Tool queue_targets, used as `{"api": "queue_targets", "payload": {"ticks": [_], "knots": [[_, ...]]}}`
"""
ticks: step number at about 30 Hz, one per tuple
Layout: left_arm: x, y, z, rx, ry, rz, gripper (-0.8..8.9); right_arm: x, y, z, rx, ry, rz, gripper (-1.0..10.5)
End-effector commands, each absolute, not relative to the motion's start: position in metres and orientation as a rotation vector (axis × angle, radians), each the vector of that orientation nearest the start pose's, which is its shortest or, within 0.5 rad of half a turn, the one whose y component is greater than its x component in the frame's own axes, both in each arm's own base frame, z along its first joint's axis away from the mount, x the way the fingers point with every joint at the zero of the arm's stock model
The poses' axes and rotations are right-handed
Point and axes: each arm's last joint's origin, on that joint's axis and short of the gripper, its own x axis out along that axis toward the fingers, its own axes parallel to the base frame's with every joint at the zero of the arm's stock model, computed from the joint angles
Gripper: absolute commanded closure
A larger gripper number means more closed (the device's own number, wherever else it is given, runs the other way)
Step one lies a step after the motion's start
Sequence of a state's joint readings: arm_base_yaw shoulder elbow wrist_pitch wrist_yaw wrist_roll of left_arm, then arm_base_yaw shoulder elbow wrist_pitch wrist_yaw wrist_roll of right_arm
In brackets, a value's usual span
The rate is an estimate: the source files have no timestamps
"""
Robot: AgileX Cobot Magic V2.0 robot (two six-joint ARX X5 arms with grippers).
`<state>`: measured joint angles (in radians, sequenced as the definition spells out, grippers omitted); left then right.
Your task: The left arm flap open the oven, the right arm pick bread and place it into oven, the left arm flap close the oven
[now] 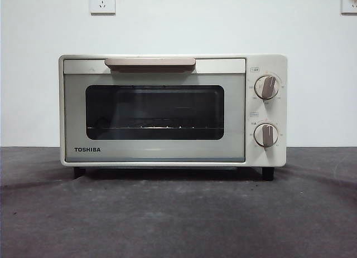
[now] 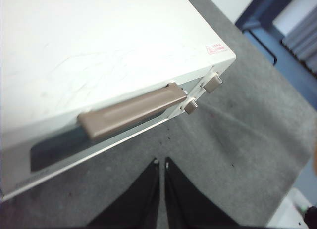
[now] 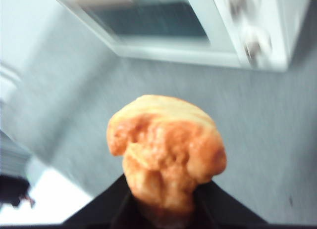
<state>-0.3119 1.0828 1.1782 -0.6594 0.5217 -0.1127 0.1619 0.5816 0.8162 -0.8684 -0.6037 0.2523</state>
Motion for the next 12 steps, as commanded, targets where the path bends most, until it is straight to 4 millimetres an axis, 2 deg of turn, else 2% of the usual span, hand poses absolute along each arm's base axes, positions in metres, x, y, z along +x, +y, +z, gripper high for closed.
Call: {"api": "queue_targets", "payload": {"ticks": [1, 7, 12], "knots": [[0.221, -0.092, 0.377, -0.077, 0.615, -0.817, 7.97, 0.079, 0.03, 0.322, 0.391, 0.62, 0.676, 8.6], [0.258, -0.121, 0.375, 0.059, 0.635, -0.827, 7.97, 0.058, 0.026, 0.33, 0.387, 0.498, 0.691, 8.6], [0.275, -0.144, 0.36, 0.161, 0.667, -0.856, 7.96, 0.055, 0.026, 0.33, 0.395, 0.489, 0.691, 8.6]]}}
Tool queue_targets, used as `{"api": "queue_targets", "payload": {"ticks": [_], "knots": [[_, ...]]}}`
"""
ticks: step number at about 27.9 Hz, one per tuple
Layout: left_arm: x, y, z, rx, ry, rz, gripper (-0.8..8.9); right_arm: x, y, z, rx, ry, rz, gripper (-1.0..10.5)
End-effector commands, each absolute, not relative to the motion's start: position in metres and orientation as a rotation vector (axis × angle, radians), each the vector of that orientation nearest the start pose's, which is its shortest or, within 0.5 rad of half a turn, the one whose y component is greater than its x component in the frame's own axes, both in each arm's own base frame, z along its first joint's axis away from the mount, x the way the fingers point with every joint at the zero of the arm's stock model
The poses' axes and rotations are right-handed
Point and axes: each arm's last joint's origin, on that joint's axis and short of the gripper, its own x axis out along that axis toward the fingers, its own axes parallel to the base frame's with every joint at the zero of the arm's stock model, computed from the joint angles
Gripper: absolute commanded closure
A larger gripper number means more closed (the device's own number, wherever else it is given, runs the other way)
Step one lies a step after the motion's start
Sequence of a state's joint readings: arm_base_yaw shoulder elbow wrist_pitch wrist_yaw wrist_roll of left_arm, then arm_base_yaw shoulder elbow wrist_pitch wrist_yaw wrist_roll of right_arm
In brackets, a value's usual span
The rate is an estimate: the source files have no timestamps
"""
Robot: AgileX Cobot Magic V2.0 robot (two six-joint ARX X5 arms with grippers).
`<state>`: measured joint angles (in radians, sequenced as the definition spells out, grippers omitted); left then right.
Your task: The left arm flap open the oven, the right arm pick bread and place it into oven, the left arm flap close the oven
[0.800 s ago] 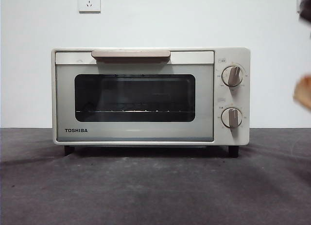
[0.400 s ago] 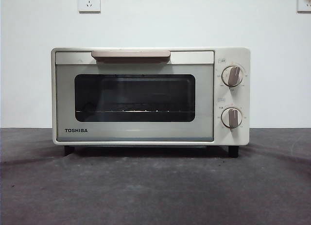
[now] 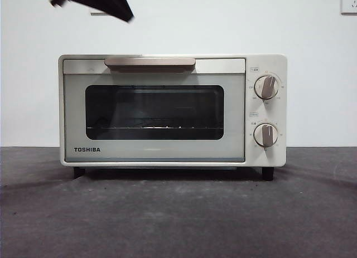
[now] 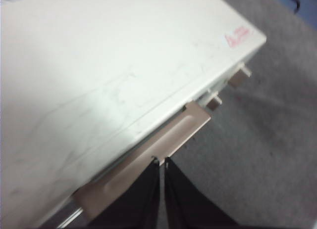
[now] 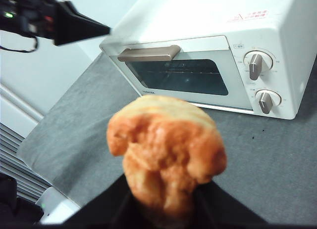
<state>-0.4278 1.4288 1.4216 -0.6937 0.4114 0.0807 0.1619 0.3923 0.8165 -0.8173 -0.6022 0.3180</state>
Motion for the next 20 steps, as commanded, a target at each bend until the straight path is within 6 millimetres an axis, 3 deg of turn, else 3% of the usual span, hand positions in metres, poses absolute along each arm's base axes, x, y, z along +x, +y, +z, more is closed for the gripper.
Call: {"api": "queue_targets", "payload": {"ticks": [1, 8, 20], "knots": [[0.277, -0.148, 0.356, 0.189, 0.672, -0.849, 7.97, 0.055, 0.026, 0.33, 0.395, 0.489, 0.69, 8.6], [0.286, -0.168, 0.34, 0.258, 0.682, -0.832, 7.97, 0.055, 0.026, 0.331, 0.394, 0.488, 0.689, 8.6], [0.294, -0.174, 0.326, 0.265, 0.729, -0.821, 7.97, 0.055, 0.026, 0.331, 0.394, 0.487, 0.689, 8.6]]}}
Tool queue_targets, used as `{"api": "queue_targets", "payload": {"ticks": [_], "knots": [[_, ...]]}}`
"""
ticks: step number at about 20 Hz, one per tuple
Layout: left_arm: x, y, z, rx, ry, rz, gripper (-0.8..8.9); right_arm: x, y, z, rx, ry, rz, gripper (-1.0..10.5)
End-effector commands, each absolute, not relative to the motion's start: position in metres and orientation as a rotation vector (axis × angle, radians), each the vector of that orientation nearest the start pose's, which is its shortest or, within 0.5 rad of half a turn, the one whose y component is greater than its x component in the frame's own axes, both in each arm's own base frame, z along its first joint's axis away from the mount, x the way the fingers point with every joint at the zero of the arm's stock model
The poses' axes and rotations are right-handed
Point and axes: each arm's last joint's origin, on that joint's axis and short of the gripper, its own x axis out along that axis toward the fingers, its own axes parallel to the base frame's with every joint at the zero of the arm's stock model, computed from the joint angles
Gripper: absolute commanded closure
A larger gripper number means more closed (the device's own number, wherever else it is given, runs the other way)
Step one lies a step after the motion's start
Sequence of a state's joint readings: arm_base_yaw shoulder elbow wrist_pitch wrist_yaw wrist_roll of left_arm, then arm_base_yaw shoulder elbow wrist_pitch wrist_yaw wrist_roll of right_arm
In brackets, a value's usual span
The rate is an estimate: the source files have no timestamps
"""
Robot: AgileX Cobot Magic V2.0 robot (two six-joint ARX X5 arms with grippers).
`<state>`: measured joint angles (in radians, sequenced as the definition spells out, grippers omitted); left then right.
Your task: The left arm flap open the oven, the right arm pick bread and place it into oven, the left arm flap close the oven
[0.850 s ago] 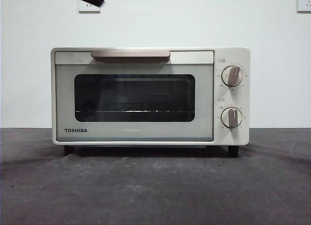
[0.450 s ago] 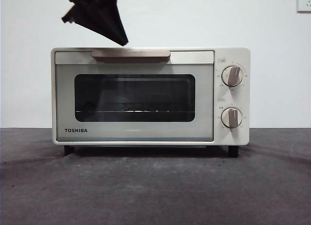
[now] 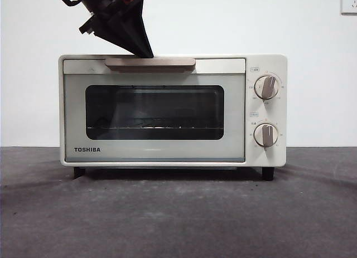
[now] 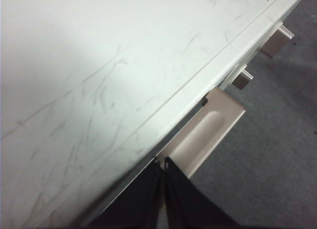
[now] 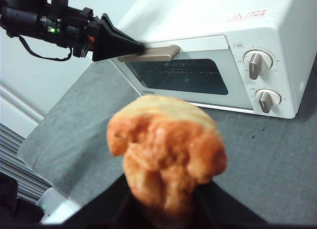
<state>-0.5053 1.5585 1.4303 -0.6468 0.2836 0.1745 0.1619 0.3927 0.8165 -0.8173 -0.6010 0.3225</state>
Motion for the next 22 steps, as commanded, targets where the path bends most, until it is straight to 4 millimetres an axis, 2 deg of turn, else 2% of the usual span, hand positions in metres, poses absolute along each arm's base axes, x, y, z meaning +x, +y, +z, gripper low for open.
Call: {"api": "queue_targets", "payload": {"ticks": [1, 13, 22], "knots": [[0.294, -0.174, 0.326, 0.267, 0.736, -0.822, 7.97, 0.055, 0.026, 0.331, 0.394, 0.488, 0.688, 8.6], [0.277, -0.173, 0.314, 0.353, 0.914, -0.848, 7.97, 0.056, 0.025, 0.33, 0.39, 0.483, 0.657, 8.6], [0.26, -0.184, 0.306, 0.398, 0.995, -0.865, 7.97, 0.055, 0.025, 0.33, 0.391, 0.491, 0.655, 8.6]]}}
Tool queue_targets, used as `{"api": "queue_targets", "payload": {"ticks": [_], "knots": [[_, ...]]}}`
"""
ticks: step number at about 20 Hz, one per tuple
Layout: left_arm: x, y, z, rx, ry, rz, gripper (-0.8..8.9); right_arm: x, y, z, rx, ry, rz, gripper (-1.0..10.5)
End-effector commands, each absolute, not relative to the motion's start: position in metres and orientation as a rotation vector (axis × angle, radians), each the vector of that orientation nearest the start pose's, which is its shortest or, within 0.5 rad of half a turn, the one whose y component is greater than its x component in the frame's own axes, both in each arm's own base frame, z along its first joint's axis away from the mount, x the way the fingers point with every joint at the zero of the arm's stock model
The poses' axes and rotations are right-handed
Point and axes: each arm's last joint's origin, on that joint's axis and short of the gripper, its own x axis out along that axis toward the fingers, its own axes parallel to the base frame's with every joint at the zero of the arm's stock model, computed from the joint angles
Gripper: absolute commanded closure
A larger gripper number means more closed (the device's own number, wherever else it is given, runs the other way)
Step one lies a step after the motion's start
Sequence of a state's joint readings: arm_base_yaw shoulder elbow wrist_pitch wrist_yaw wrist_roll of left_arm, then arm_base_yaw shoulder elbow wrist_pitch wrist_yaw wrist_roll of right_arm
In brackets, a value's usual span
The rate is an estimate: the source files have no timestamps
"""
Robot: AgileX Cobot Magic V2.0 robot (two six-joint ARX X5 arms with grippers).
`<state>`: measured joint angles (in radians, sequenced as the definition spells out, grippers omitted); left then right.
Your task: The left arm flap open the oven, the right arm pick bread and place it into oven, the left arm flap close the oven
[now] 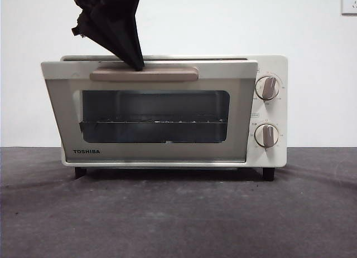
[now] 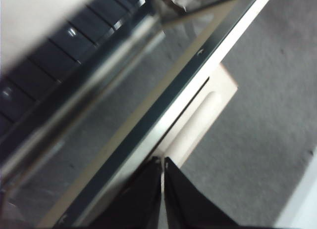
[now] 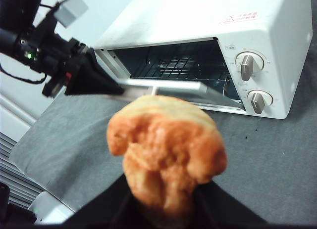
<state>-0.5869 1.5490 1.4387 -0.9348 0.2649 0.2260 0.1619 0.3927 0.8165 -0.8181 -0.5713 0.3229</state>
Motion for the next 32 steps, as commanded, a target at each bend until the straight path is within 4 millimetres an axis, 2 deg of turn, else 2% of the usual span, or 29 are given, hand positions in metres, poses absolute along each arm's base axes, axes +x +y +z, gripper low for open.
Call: {"api": "queue_targets", "payload": {"ticks": [1, 8, 12, 20, 24, 32], "knots": [[0.259, -0.186, 0.304, 0.402, 1.0, -0.87, 7.97, 0.055, 0.025, 0.329, 0.391, 0.493, 0.655, 8.6], [0.245, -0.195, 0.295, 0.419, 1.028, -0.904, 7.97, 0.055, 0.025, 0.329, 0.392, 0.498, 0.654, 8.6], [0.232, -0.188, 0.288, 0.371, 0.969, -0.893, 7.97, 0.055, 0.025, 0.329, 0.392, 0.497, 0.654, 8.6], [0.199, -0.171, 0.243, 0.239, 0.884, -0.838, 7.97, 0.055, 0.025, 0.329, 0.391, 0.496, 0.654, 8.6], [0.185, -0.169, 0.226, 0.164, 0.856, -0.814, 7.97, 0.056, 0.025, 0.33, 0.386, 0.486, 0.637, 8.6], [0.168, -0.169, 0.193, 0.115, 0.915, -0.815, 7.98, 0.056, 0.024, 0.33, 0.385, 0.485, 0.634, 8.6]]}}
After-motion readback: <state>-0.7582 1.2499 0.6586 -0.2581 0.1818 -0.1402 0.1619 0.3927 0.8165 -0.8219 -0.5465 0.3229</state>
